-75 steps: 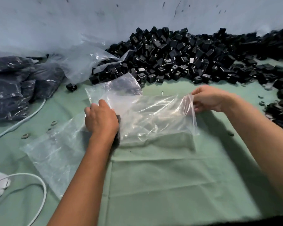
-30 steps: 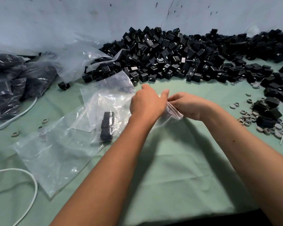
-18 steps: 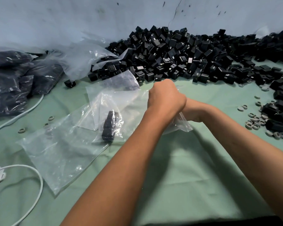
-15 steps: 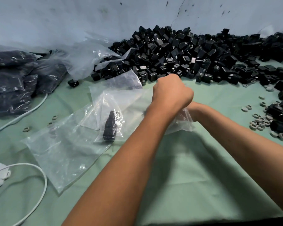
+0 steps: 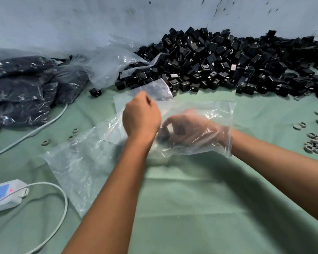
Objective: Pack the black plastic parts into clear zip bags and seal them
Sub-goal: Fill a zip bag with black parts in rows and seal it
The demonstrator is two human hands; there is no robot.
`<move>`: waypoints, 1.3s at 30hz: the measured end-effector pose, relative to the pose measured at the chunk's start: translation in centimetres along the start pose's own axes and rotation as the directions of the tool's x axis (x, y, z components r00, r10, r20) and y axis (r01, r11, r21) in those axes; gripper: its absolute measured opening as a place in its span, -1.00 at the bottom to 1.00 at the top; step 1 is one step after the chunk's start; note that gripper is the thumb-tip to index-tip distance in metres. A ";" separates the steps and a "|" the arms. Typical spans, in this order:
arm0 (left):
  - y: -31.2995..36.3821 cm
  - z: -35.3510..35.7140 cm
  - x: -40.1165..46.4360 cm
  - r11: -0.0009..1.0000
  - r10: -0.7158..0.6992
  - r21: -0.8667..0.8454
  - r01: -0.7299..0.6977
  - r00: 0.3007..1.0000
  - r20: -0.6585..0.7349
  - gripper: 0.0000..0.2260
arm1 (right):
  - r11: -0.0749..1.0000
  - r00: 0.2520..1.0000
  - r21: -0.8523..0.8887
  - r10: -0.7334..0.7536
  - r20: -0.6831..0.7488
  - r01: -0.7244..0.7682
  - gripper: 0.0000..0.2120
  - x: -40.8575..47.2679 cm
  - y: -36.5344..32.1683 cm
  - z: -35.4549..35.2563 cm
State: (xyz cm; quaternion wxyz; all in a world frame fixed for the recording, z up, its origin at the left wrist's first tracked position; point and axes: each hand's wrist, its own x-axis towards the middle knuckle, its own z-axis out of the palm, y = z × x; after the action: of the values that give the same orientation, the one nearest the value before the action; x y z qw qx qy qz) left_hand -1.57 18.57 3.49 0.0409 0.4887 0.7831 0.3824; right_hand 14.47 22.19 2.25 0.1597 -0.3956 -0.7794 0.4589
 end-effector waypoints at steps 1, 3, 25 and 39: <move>-1.9 0.2 0.2 0.998 -0.035 0.056 0.036 0.999 -0.009 -0.89 | 1.000 0.999 -0.030 -0.006 -0.050 0.004 -0.60 -0.2 -0.7 0.5; -4.8 0.4 0.3 0.989 -0.064 0.132 0.064 0.998 0.001 -0.92 | 0.985 0.991 -0.130 -0.123 -0.059 0.114 -0.69 1.0 -0.4 1.2; -7.1 1.3 0.7 0.988 -0.051 0.150 0.043 0.998 0.046 -0.90 | 0.889 0.999 0.457 0.003 -0.055 0.022 -0.57 6.9 2.8 4.1; -5.8 0.9 2.2 0.998 -0.057 0.034 0.057 0.998 -0.015 -0.93 | 0.927 1.000 0.376 -0.020 -0.004 0.020 -0.65 7.6 3.8 3.8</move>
State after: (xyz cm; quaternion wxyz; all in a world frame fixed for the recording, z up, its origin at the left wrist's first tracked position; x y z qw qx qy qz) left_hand -6.63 19.51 -0.17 0.0381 0.4642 0.8034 0.3710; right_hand 9.07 26.78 -3.81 0.2372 -0.3497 -0.6812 0.5979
